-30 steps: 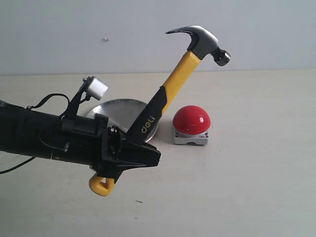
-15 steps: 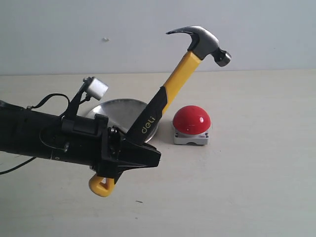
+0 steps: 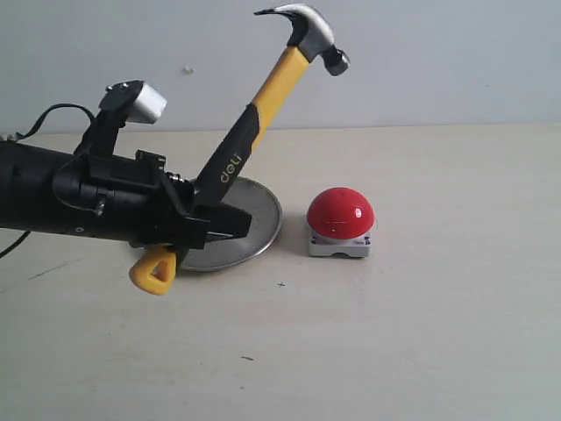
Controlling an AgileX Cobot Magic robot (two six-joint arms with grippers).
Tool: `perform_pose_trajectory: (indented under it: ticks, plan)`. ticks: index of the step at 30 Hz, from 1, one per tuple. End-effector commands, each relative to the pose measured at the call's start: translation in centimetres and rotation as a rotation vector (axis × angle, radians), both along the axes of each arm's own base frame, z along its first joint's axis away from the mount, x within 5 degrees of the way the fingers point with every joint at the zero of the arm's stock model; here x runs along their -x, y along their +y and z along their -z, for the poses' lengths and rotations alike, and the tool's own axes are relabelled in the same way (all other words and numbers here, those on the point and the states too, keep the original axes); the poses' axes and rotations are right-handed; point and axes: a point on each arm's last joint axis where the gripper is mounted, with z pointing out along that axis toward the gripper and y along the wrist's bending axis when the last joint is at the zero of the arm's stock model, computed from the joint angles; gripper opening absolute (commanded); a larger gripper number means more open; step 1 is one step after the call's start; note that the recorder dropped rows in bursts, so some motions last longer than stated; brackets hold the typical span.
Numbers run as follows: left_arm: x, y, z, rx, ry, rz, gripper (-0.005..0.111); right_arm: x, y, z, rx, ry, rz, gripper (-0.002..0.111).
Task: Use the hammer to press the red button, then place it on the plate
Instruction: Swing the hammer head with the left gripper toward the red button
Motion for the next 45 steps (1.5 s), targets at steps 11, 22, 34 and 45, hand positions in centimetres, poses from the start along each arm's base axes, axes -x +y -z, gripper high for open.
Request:
perform_pose_trajectory:
  ticks: [11, 22, 34, 45]
  plan:
    - [3.6, -4.2, -2.2, -0.056, -0.174, -0.078, 0.0, -0.4, -1.8, 0.0, -0.014, -0.021, 0.365, 0.0]
    - [2.7, -3.9, -2.6, -0.072, -0.167, -0.181, 0.0, -0.4, -2.8, 0.0, -0.012, -0.022, 0.573, 0.0]
    - [1.7, -2.8, -2.3, -0.169, -0.218, -0.309, 0.0, -0.4, -2.7, 0.0, -0.012, -0.022, 0.57, 0.0]
    - [0.1, -1.2, -3.2, -0.378, -0.405, -0.429, 0.0, -0.4, -2.7, 0.0, -0.012, -0.022, 0.57, 0.0]
